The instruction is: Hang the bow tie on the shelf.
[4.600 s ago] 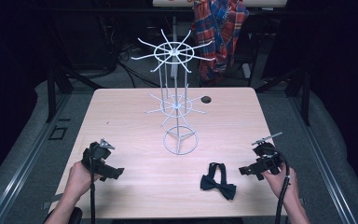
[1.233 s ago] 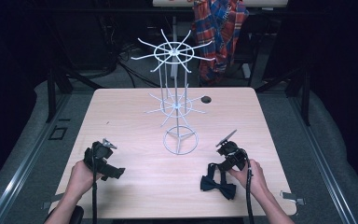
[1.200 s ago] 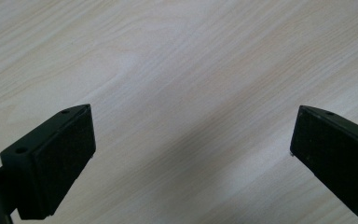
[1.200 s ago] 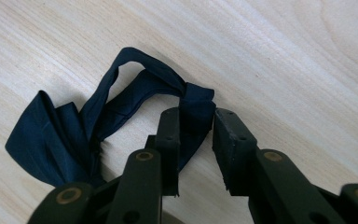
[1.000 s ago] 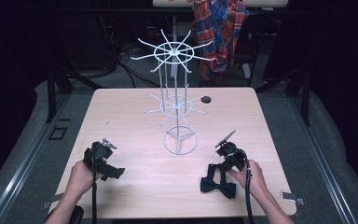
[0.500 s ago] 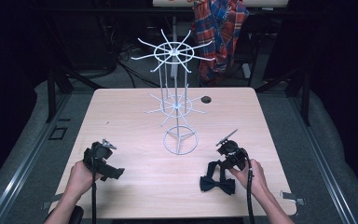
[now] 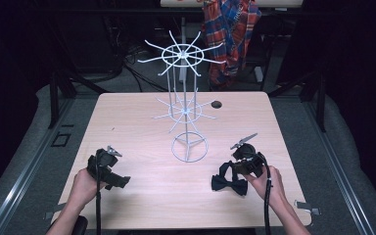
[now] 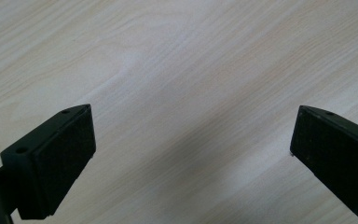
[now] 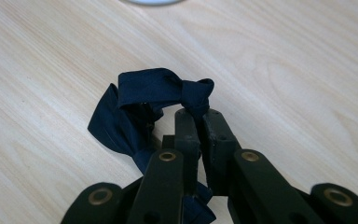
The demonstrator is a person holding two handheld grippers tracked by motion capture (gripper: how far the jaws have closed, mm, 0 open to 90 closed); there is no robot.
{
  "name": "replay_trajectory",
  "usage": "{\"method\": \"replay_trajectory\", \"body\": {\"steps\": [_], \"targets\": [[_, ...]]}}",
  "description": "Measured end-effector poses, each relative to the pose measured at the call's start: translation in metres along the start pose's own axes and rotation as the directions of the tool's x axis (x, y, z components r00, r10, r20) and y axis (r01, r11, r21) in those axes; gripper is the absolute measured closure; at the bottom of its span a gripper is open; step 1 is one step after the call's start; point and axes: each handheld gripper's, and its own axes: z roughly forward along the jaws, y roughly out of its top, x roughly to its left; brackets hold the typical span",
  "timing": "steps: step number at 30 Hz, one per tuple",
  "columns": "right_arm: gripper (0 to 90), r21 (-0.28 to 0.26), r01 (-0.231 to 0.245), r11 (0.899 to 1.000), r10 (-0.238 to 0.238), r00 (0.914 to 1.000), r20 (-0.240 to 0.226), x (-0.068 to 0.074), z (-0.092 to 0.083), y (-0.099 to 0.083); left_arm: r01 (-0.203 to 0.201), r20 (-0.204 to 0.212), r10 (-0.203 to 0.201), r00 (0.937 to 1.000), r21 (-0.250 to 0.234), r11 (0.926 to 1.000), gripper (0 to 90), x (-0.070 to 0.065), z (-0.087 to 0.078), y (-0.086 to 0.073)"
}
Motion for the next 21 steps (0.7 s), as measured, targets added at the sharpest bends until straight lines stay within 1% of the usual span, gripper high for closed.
{"method": "replay_trajectory", "body": {"steps": [2,3,5,6,9,11,12,13,14,15,17,19,21], "targets": [[85.9,-0.01,0.022,1.0,-0.022,0.9994,0.028,0.001,-0.006,0.001,0.0,0.0,0.0,1.0,0.0,1.0,0.0,0.0,0.0,0.0],[85.9,-0.031,0.019,0.999,-0.018,0.9996,0.02,0.002,-0.007,0.001,0.0,0.0,0.0,1.0,0.001,1.0,0.0,0.0,0.0,0.0],[85.9,-0.044,0.025,0.999,-0.025,0.9996,0.013,0.004,-0.009,0.001,0.001,0.0,-0.001,1.0,-0.002,1.0,0.0,0.0,0.0,-0.001],[85.9,-0.049,0.028,0.998,-0.026,0.9994,0.023,0.005,-0.011,0.001,0.001,0.0,-0.001,1.0,-0.003,1.0,0.0,0.0,0.0,-0.001],[85.9,-0.068,0.034,0.997,-0.032,0.9991,0.03,0.007,-0.016,0.002,-0.002,0.001,0.002,1.0,-0.003,1.0,0.0,0.0,0.0,0.0],[85.9,-0.071,0.04,0.997,-0.037,0.9986,0.037,0.007,-0.02,0.004,-0.002,0.001,0.002,1.0,-0.005,1.0,0.0,-0.001,0.0,0.0],[85.9,-0.098,0.035,0.995,-0.032,0.999,0.031,0.007,-0.021,0.004,-0.003,0.001,0.003,1.0,-0.005,1.0,0.0,-0.001,0.0,0.0],[85.9,-0.094,0.047,0.994,-0.043,0.998,0.047,0.006,-0.024,0.005,-0.004,0.003,0.005,1.0,-0.004,1.0,0.0,-0.001,0.0,0.0],[85.9,-0.111,0.044,0.993,-0.038,0.9977,0.056,0.006,-0.026,0.005,-0.004,0.003,0.004,1.0,-0.006,1.0,0.0,-0.002,0.0,0.0],[85.9,-0.119,0.041,0.992,-0.035,0.9981,0.052,0.006,-0.028,0.006,-0.004,0.003,0.004,1.0,-0.006,1.0,0.0,-0.002,0.0,0.0],[85.9,-0.132,0.045,0.99,-0.038,0.9975,0.059,0.005,-0.031,0.007,-0.007,0.006,0.007,1.0,-0.005,1.0,0.0,-0.002,-0.001,0.0],[85.9,-0.154,0.039,0.987,-0.03,0.9975,0.065,0.003,-0.035,0.009,-0.008,0.006,0.008,0.9999,-0.007,0.9999,0.0,-0.002,-0.001,-0.001],[85.9,-0.158,0.038,0.987,-0.027,0.997,0.073,0.002,-0.039,0.01,-0.009,0.008,0.009,0.9999,-0.007,0.9999,0.0,-0.002,-0.001,-0.001]]}}
